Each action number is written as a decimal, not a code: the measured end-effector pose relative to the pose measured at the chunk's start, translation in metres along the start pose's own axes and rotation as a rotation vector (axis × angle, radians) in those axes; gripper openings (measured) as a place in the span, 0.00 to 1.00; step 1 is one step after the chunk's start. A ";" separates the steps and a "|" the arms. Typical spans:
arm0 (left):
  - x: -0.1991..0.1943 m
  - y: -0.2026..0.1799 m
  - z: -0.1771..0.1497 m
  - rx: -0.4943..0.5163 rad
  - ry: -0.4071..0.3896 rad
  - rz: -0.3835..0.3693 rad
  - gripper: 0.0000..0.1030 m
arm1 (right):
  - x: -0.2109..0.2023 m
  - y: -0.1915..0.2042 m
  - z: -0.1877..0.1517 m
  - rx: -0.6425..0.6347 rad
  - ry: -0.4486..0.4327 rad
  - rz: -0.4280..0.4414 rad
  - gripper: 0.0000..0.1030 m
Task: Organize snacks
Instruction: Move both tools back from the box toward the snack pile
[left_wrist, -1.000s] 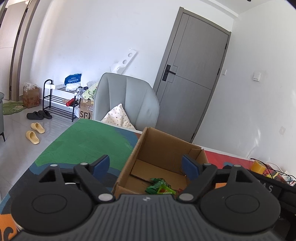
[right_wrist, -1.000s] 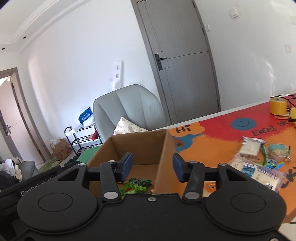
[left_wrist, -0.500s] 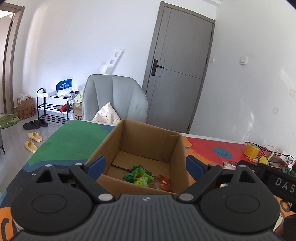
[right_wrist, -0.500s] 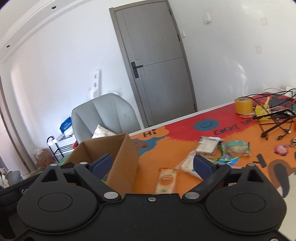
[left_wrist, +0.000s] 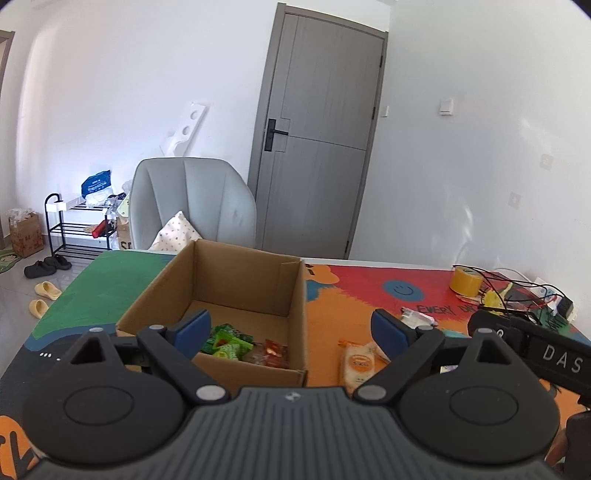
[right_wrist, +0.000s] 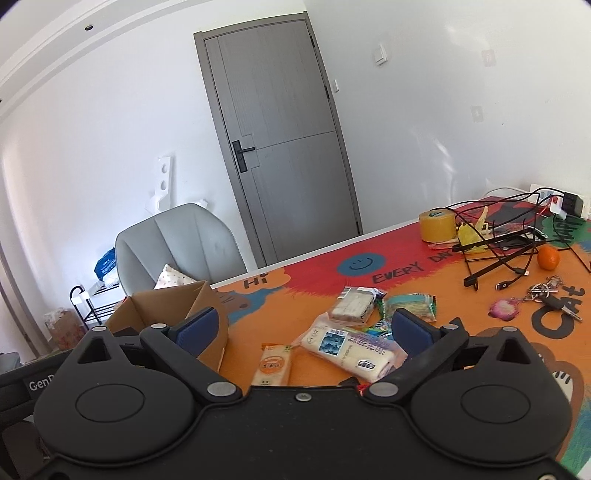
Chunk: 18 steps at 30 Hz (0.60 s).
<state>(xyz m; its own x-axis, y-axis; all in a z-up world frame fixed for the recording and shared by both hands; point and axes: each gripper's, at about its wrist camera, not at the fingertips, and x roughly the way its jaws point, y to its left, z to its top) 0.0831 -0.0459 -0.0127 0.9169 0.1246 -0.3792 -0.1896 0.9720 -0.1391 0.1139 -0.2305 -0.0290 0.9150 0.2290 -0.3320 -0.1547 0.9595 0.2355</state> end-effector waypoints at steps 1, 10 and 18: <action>0.000 -0.002 0.000 0.004 0.001 -0.006 0.90 | -0.001 -0.002 0.000 0.000 -0.003 -0.001 0.99; -0.003 -0.015 -0.004 0.019 0.010 -0.051 0.90 | -0.009 -0.018 0.002 0.022 -0.007 -0.026 0.99; -0.003 -0.028 -0.012 0.044 0.030 -0.068 0.90 | -0.015 -0.045 -0.002 0.048 0.007 -0.065 0.99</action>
<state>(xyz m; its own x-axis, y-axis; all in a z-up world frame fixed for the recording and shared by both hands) 0.0815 -0.0754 -0.0191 0.9161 0.0530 -0.3975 -0.1114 0.9858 -0.1253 0.1059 -0.2764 -0.0367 0.9200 0.1679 -0.3542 -0.0770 0.9634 0.2567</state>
